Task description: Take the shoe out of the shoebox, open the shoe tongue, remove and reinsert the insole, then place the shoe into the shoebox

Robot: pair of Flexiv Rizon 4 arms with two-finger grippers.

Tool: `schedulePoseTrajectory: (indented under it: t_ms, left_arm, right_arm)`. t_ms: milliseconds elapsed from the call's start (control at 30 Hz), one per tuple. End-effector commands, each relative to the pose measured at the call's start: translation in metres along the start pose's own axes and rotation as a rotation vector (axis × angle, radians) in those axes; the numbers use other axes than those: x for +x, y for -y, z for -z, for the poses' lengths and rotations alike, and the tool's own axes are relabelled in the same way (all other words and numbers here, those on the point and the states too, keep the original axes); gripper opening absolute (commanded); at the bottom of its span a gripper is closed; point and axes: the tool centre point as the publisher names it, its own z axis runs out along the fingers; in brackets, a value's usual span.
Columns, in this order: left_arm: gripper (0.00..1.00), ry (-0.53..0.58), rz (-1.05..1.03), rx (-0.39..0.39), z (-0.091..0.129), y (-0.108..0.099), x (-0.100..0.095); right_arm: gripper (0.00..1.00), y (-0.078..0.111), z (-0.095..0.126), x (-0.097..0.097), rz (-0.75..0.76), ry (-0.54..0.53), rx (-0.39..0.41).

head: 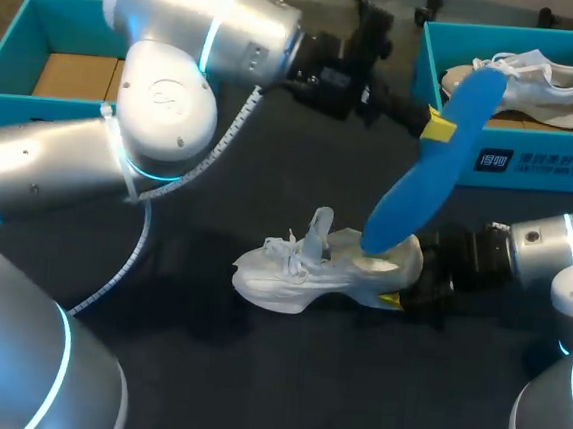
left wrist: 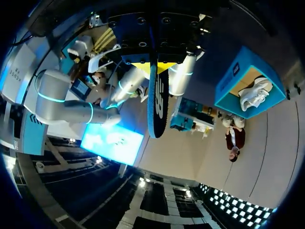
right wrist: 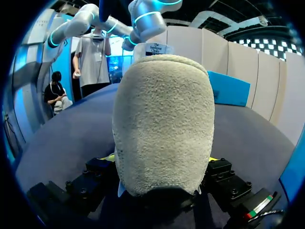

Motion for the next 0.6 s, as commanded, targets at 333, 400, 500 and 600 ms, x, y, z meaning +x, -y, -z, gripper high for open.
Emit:
schedulePoseTrajectory:
  t_ms: [333,400,500,600]
  left_arm:
    - [0.00,-0.113,0.060,0.110,0.0100,0.0080,-0.0027]
    - [0.00,-0.113,0.060,0.110,0.0100,0.0080,-0.0027]
    - [0.00,-0.113,0.060,0.110,0.0100,0.0080,-0.0027]
    - [0.00,-0.113,0.060,0.110,0.0100,0.0080,-0.0027]
  right_arm:
    - [0.00,-0.0008,-0.0009,0.0009,0.000,0.002,0.004]
    - [0.00,-0.0008,-0.0009,0.0009,0.000,0.002,0.004]
    - [0.00,-0.0008,-0.0009,0.0009,0.000,0.002,0.004]
    - [0.00,-0.0008,-0.0009,0.0009,0.000,0.002,0.004]
